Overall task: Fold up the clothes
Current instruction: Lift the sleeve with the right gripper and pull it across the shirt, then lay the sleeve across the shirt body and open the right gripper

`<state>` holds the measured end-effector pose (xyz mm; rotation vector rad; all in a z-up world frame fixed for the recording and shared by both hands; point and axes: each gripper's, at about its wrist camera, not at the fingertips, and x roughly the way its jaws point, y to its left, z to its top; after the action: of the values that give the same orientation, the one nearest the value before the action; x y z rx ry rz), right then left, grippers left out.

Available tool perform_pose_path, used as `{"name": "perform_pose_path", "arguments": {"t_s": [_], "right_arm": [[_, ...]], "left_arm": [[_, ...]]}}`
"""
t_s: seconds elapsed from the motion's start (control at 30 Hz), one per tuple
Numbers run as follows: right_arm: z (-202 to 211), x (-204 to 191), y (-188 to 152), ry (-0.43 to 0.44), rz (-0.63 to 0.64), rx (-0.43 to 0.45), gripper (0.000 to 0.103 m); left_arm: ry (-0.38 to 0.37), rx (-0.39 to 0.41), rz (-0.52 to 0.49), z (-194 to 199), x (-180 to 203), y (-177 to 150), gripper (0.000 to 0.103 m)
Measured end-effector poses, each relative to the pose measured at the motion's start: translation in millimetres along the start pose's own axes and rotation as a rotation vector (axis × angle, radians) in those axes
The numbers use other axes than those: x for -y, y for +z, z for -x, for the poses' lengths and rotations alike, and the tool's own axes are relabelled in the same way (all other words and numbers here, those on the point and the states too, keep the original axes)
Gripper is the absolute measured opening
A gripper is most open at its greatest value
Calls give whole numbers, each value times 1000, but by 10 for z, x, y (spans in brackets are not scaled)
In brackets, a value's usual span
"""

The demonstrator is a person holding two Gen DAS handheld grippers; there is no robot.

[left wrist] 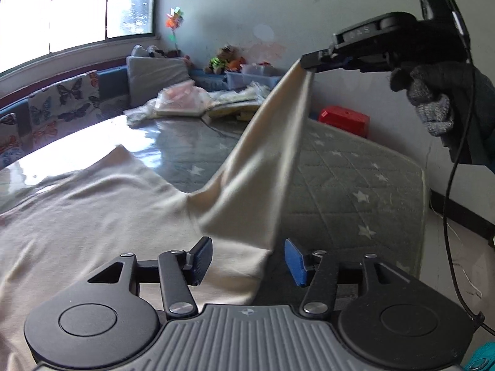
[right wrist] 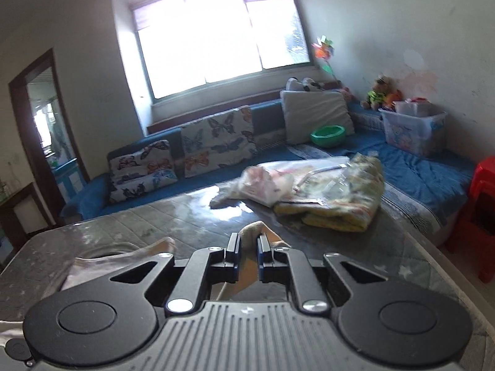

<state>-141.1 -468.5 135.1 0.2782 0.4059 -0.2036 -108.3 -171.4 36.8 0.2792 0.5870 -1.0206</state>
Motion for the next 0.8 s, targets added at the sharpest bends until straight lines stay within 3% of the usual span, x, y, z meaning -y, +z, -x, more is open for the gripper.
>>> {"name": "perform_pose_path", "arguments": {"t_s": [0.33, 0.63, 0.8], "right_arm": [[-37, -1077, 116, 223, 173, 16, 10], [-491, -2220, -576, 425, 326, -151, 10], [-733, -2580, -1001, 480, 372, -258, 10]], "left_arm": [[225, 54, 130, 653, -656, -261, 59], [347, 85, 262, 1101, -1075, -590, 61], [370, 77, 295, 1187, -1158, -710, 61]]}}
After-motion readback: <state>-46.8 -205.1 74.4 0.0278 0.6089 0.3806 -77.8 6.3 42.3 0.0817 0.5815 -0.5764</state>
